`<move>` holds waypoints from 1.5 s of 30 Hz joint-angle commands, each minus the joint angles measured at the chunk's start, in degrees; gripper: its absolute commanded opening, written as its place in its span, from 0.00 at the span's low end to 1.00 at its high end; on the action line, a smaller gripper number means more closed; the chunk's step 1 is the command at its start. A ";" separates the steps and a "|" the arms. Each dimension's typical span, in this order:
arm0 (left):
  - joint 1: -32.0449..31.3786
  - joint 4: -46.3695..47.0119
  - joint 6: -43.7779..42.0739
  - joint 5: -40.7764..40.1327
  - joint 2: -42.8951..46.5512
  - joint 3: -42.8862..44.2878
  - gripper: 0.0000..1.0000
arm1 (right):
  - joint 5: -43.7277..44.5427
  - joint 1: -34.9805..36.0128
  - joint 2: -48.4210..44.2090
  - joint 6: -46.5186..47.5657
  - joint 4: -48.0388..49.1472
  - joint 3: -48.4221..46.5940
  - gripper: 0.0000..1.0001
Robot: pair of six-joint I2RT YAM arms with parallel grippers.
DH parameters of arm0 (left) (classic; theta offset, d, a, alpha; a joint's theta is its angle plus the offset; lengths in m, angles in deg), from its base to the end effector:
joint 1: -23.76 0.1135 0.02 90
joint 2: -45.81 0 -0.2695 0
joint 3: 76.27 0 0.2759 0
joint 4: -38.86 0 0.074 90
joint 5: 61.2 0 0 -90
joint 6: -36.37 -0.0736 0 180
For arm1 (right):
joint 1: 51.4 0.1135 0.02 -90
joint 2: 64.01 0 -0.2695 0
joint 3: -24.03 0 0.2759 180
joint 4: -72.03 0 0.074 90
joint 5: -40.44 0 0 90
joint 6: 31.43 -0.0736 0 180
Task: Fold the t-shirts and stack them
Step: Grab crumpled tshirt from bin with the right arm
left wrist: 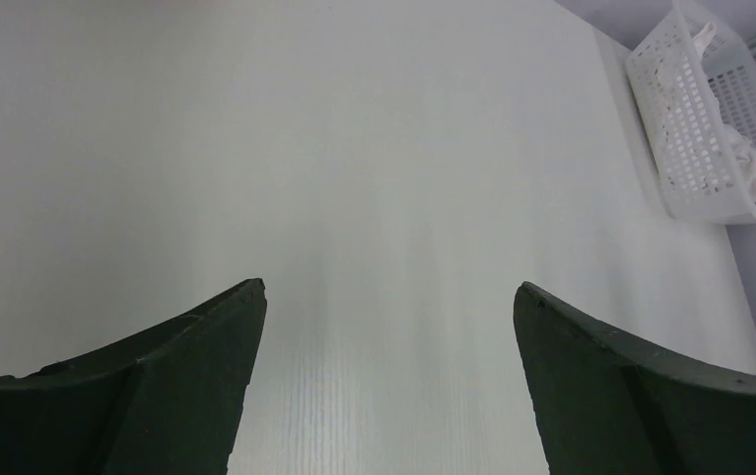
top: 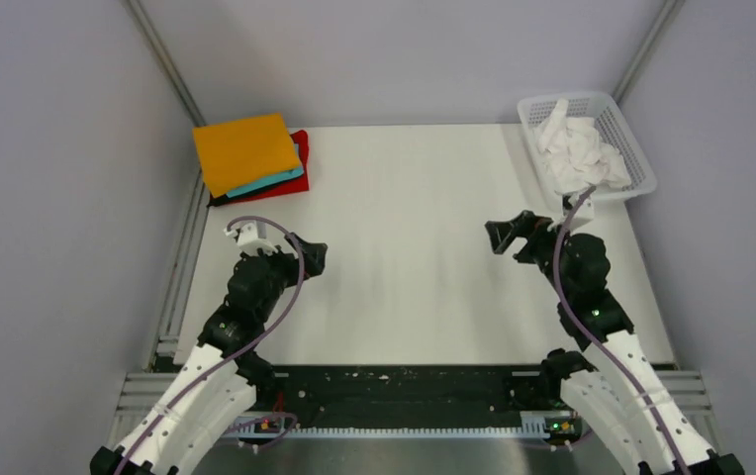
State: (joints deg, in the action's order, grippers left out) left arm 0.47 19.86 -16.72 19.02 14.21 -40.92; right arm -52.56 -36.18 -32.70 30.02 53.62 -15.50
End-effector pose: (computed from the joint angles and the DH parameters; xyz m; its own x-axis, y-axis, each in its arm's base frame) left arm 0.1952 -0.0704 0.2342 -0.3368 -0.4994 -0.7983 0.0461 0.8380 -0.5437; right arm 0.1997 0.0583 0.2669 -0.2990 0.4133 -0.8601 -0.1924 0.8567 0.4785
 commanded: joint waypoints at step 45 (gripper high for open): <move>0.09 3.03 -0.46 -16.08 -8.97 2.34 0.99 | 7.54 -26.21 113.02 -5.45 -1.91 -99.50 0.00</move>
State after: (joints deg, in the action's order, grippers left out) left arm 0.47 20.76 -16.92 3.63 4.68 -40.44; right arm -44.72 -62.43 85.31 23.72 51.48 -116.43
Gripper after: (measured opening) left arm 0.991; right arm 0.104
